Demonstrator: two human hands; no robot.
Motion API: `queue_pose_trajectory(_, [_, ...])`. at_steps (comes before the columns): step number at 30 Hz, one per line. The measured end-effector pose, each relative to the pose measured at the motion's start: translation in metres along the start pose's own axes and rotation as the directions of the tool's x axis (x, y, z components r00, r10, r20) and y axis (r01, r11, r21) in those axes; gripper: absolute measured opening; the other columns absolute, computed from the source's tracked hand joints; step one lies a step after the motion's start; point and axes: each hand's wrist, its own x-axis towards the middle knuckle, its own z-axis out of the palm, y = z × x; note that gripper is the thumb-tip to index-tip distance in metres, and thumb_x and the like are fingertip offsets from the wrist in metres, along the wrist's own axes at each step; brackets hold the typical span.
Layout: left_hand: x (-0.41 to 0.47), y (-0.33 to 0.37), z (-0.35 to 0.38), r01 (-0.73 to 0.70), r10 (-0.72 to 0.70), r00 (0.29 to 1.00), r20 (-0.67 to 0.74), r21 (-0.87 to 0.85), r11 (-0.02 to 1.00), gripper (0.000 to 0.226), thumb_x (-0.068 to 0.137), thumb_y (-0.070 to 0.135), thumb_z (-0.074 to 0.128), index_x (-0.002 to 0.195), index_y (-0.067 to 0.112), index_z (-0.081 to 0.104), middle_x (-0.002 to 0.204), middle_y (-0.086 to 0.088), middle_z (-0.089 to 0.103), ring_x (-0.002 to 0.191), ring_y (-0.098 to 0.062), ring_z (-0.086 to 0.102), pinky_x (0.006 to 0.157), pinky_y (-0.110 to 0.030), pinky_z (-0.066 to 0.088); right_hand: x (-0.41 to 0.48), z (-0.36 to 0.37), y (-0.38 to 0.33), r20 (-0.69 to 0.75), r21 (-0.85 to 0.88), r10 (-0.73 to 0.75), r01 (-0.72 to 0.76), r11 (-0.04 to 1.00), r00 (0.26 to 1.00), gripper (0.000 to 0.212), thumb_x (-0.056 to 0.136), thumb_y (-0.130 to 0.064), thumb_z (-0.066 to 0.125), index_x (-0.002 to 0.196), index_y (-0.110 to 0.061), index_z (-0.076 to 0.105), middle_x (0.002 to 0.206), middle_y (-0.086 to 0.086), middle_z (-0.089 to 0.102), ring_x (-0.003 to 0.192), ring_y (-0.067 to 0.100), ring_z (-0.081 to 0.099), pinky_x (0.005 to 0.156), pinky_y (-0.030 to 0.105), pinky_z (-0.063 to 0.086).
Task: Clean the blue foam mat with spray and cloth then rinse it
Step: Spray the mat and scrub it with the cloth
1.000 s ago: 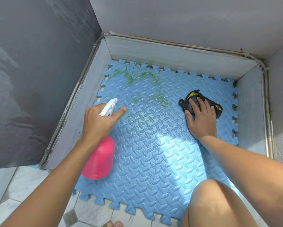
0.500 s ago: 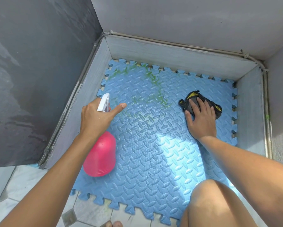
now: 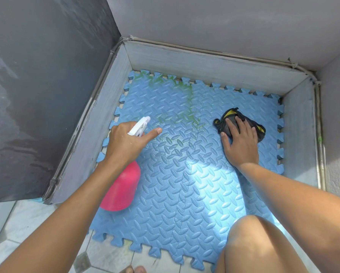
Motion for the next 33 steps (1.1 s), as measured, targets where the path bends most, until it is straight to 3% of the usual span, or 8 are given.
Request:
queue_pose_trajectory(8, [-0.009, -0.004, -0.006, -0.041, 0.043, 0.994, 0.099, -0.030, 0.999, 0.064, 0.079, 0.050, 0.085, 0.056, 0.014, 0.038, 0.048, 0.007, 0.038, 0.049, -0.010, 0.034, 0.056, -0.032, 0.034, 0.001, -0.002, 0.001, 0.040, 0.029, -0.005, 0.004, 1.000, 0.999, 0.054, 0.106, -0.049, 0.039, 0.155, -0.029, 0.040, 0.164, 0.005, 0.034, 0.154, 0.028, 0.023, 0.127, 0.051, 0.012])
queue_pose_trajectory(12, [-0.008, -0.022, -0.021, 0.059, -0.058, 0.998, 0.039, -0.010, 0.998, 0.058, 0.078, 0.053, 0.083, 0.059, 0.011, 0.048, 0.051, -0.001, 0.048, 0.053, -0.027, 0.053, 0.061, -0.038, 0.047, -0.027, -0.004, -0.037, 0.120, 0.150, -0.178, 0.160, 0.976, 0.977, 0.050, 0.106, -0.051, 0.036, 0.150, -0.032, 0.049, 0.163, 0.000, 0.037, 0.154, 0.028, 0.025, 0.127, 0.049, 0.012])
queue_pose_trajectory(15, [-0.002, -0.030, -0.031, 0.070, -0.068, 0.997, 0.038, -0.052, 0.996, 0.047, 0.077, 0.051, 0.085, 0.072, 0.011, 0.061, 0.068, -0.011, 0.063, 0.071, -0.036, 0.066, 0.075, -0.048, 0.058, -0.081, 0.012, -0.096, 0.241, 0.261, -0.690, 0.639, 0.723, 0.682, 0.048, 0.104, -0.054, 0.040, 0.147, -0.036, 0.052, 0.163, -0.004, 0.038, 0.155, 0.022, 0.025, 0.127, 0.047, 0.013])
queue_pose_trajectory(18, [0.004, -0.034, -0.030, 0.107, -0.100, 0.991, 0.090, -0.082, 0.991, 0.047, 0.073, 0.054, 0.086, 0.076, 0.011, 0.064, 0.073, -0.014, 0.064, 0.071, -0.030, 0.066, 0.077, -0.051, 0.060, -0.067, 0.020, -0.121, 0.212, 0.355, -0.914, 0.844, 0.402, 0.346, 0.045, 0.105, -0.048, 0.045, 0.146, -0.033, 0.054, 0.161, -0.001, 0.042, 0.153, 0.022, 0.030, 0.126, 0.048, 0.022])
queue_pose_trajectory(20, [0.006, -0.035, -0.029, 0.150, -0.133, 0.983, 0.128, -0.131, 0.980, 0.056, 0.067, 0.061, 0.083, 0.082, 0.010, 0.067, 0.074, -0.016, 0.061, 0.067, -0.022, 0.061, 0.074, -0.053, 0.063, -0.014, 0.023, -0.118, 0.196, 0.378, -0.888, 0.803, 0.460, 0.416, 0.045, 0.106, -0.045, 0.045, 0.148, -0.031, 0.052, 0.162, -0.001, 0.039, 0.154, 0.022, 0.027, 0.127, 0.048, 0.019])
queue_pose_trajectory(25, [0.003, -0.037, -0.030, 0.197, -0.168, 0.976, 0.137, -0.233, 0.952, 0.026, 0.080, 0.038, 0.087, 0.092, 0.019, 0.074, 0.067, 0.016, 0.061, 0.070, 0.000, 0.062, 0.064, -0.041, 0.066, 0.138, 0.020, -0.090, 0.140, 0.154, -0.336, 0.315, 0.937, 0.931, 0.051, 0.106, -0.049, 0.036, 0.152, -0.029, 0.047, 0.165, 0.005, 0.035, 0.154, 0.030, 0.026, 0.123, 0.056, 0.021])
queue_pose_trajectory(29, [0.005, -0.043, -0.037, 0.234, -0.215, 0.971, 0.099, -0.245, 0.941, 0.051, 0.070, 0.055, 0.085, 0.098, 0.015, 0.073, 0.076, 0.000, 0.062, 0.074, -0.008, 0.058, 0.065, -0.040, 0.066, 0.132, 0.023, -0.111, 0.104, 0.125, -0.178, 0.165, 0.978, 0.979, 0.052, 0.106, -0.046, 0.035, 0.154, -0.028, 0.043, 0.166, 0.006, 0.031, 0.155, 0.031, 0.021, 0.125, 0.055, 0.014])
queue_pose_trajectory(33, [0.008, -0.046, -0.041, 0.250, -0.231, 0.967, 0.106, -0.238, 0.939, 0.055, 0.068, 0.059, 0.081, 0.099, 0.014, 0.073, 0.091, -0.020, 0.065, 0.077, -0.012, 0.060, 0.065, -0.038, 0.067, 0.042, 0.018, -0.117, 0.206, 0.189, -0.580, 0.550, 0.814, 0.788, 0.050, 0.107, -0.046, 0.039, 0.155, -0.032, 0.042, 0.167, 0.000, 0.030, 0.157, 0.025, 0.018, 0.126, 0.053, 0.013])
